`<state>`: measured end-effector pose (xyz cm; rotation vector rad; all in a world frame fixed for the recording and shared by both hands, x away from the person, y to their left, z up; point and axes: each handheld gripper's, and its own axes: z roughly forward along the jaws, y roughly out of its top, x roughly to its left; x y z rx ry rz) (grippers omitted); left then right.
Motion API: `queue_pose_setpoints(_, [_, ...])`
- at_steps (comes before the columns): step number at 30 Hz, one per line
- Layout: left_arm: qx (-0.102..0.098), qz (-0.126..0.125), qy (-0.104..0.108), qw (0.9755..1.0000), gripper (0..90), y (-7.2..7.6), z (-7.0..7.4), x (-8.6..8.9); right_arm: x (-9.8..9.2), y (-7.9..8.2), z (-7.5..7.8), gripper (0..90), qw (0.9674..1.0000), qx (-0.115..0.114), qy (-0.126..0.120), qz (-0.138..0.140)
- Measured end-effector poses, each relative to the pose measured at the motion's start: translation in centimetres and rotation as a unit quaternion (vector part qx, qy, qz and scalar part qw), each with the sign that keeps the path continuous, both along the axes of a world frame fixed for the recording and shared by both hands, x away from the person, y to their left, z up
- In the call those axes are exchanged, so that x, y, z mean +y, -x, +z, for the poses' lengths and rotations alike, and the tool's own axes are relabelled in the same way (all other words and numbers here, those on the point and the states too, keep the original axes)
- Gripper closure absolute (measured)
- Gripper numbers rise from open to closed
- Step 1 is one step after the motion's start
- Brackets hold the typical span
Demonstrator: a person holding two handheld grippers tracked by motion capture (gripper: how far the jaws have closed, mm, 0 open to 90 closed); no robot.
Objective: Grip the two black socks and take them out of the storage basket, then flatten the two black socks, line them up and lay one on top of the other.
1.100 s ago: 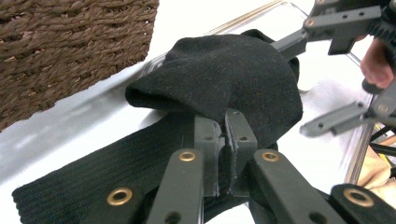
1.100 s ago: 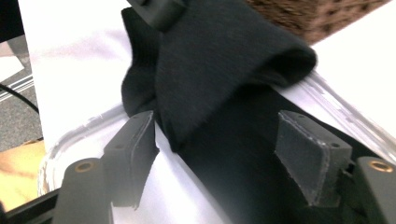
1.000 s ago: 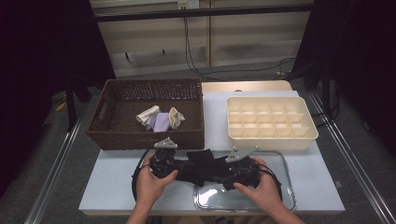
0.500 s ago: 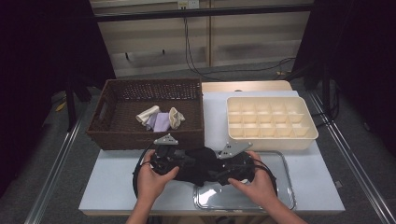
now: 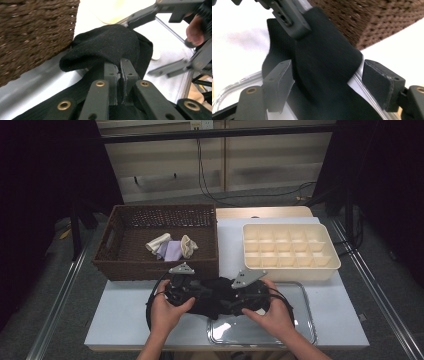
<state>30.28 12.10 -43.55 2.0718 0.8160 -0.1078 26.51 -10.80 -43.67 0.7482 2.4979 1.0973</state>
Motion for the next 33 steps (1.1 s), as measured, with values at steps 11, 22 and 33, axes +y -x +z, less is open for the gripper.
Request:
queue_pose_setpoints(11, [-0.01, -0.001, -0.001, 0.9999, 70.9, 0.1, -0.2, 0.1, -0.2, -0.8, -1.2, 77.7, 0.9989, 0.044, -0.012, -0.009])
queue_pose_setpoints(22, [-0.022, -0.007, -0.037, 0.999, 65.3, 0.0, -1.2, -0.5, -1.8, -1.2, -1.2, 77.4, 0.9956, 0.076, -0.053, -0.01])
queue_pose_setpoints(33, [-0.021, -0.002, -0.057, 0.9982, 72.1, -0.2, -1.7, -0.2, -2.0, -0.9, -0.7, 73.7, 0.9953, 0.077, -0.058, 0.005])
